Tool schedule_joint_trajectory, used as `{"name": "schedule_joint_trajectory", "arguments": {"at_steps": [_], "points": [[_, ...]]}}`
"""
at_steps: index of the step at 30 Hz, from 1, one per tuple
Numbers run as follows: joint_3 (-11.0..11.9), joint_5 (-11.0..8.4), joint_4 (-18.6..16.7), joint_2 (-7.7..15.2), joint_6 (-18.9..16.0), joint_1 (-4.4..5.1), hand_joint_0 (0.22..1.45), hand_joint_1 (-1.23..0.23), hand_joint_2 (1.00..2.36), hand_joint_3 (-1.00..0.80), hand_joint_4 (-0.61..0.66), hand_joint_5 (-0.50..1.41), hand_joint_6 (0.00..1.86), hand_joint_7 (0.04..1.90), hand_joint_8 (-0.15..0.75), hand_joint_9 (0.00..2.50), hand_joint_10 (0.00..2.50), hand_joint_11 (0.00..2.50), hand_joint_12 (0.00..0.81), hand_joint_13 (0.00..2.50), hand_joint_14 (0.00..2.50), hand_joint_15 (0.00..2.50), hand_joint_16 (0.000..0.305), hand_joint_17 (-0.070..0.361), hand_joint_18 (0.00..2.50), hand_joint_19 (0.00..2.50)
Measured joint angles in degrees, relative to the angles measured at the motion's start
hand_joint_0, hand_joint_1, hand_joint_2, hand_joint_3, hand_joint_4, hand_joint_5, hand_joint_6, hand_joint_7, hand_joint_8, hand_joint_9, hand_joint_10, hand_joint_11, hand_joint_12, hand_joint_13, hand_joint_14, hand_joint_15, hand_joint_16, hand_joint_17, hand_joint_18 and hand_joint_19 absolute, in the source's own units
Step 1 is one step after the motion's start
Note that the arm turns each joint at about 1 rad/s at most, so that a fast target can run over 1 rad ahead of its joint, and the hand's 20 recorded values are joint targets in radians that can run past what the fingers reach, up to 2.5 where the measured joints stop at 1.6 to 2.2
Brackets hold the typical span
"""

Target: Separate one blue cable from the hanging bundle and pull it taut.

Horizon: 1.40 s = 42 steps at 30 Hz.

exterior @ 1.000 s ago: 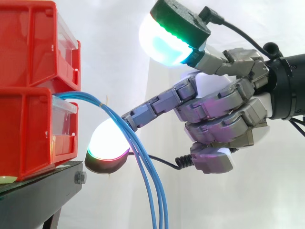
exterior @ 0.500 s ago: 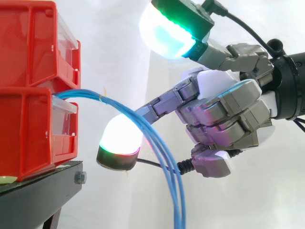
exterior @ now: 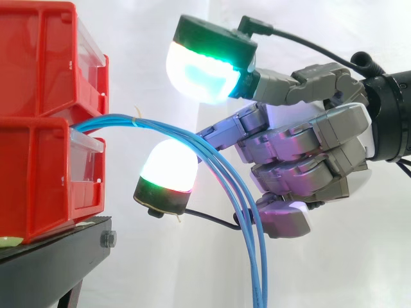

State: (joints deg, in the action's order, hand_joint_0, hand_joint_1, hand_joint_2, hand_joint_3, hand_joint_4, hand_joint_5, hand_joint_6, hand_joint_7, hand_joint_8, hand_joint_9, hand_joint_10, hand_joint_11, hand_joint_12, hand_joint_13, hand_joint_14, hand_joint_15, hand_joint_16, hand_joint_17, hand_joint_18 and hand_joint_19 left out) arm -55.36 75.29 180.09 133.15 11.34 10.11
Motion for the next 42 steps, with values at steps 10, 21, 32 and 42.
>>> {"name": "schedule_joint_trajectory", "arguments": {"at_steps": [10, 21, 32, 42], "points": [[-0.01, -0.06, 0.00, 0.00, 0.00, 0.00, 0.31, -0.70, 1.00, -0.50, 0.21, 0.15, 0.51, 1.26, 0.266, 2.22, 0.02, 0.58, 0.514, 2.07, 0.02, 1.34, 0.081, 0.183, 1.58, 0.64], [-0.01, -0.06, 0.00, 0.02, 0.00, 0.00, 0.60, -0.76, 1.00, -0.50, 0.09, 0.14, 0.50, 1.23, 0.150, 2.05, 0.02, 0.47, 0.359, 1.75, 0.02, 1.23, 0.050, 0.114, 1.13, 0.83], [-0.07, -0.10, 0.04, 0.02, 0.00, -0.01, 0.75, -0.84, 1.00, -0.50, 0.07, 0.14, 0.50, 1.21, 0.179, 2.07, 0.02, 0.51, 0.362, 1.72, 0.02, 1.16, 0.045, 0.100, 1.20, 0.87], [-0.10, 0.01, 1.07, 0.01, 0.00, 0.00, 0.75, -0.86, 1.00, -0.50, 0.08, 0.14, 0.50, 1.21, 0.195, 2.07, 0.02, 0.52, 0.354, 1.75, 0.02, 1.17, 0.045, 0.100, 1.22, 0.87]]}}
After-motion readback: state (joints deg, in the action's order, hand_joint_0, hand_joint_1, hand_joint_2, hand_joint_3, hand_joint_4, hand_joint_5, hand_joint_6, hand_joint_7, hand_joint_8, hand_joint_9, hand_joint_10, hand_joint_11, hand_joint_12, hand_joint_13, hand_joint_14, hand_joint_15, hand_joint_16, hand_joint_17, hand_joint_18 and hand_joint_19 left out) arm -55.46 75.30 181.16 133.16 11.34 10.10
